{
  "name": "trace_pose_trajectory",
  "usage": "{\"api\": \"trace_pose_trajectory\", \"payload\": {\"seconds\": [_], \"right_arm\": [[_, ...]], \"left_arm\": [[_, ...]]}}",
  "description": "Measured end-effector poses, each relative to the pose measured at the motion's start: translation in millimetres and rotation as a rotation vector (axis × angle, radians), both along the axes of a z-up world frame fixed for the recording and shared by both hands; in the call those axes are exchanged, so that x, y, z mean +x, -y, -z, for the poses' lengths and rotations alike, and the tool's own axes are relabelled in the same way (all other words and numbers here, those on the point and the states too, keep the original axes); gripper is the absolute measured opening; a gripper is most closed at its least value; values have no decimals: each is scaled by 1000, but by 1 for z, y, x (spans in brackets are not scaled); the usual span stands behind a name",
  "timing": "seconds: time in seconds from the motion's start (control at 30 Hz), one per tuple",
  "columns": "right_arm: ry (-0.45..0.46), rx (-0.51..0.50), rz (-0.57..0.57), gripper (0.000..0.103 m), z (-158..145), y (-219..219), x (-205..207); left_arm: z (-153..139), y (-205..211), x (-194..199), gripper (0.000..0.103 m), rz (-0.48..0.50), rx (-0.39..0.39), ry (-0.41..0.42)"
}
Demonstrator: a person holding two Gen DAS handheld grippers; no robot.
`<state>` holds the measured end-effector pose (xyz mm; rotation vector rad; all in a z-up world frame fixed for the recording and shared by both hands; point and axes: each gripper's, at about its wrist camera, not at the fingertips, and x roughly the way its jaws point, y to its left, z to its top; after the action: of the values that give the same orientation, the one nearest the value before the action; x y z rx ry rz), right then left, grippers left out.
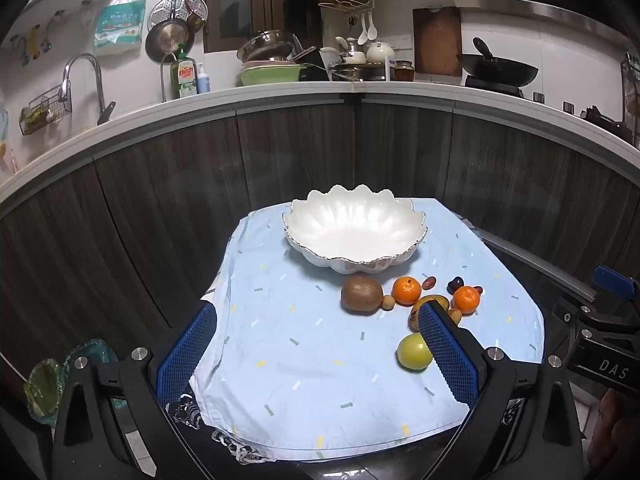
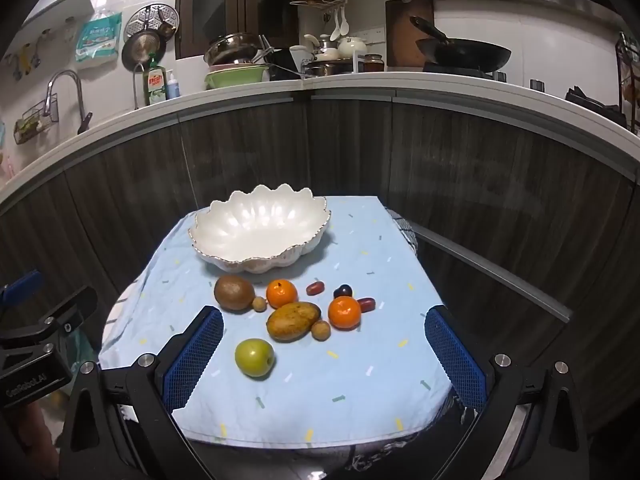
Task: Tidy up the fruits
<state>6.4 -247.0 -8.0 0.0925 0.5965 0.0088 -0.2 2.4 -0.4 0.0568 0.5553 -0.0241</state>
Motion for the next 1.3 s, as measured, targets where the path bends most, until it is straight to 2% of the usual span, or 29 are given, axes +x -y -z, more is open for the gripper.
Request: {"api": "trace_pose_trajectory", "payload": {"seconds": [1.3], "right_arm": [[-2,7,1,102,-1,2,0]], "left_arm": [[7,4,2,103,-2,-2,-10]]}}
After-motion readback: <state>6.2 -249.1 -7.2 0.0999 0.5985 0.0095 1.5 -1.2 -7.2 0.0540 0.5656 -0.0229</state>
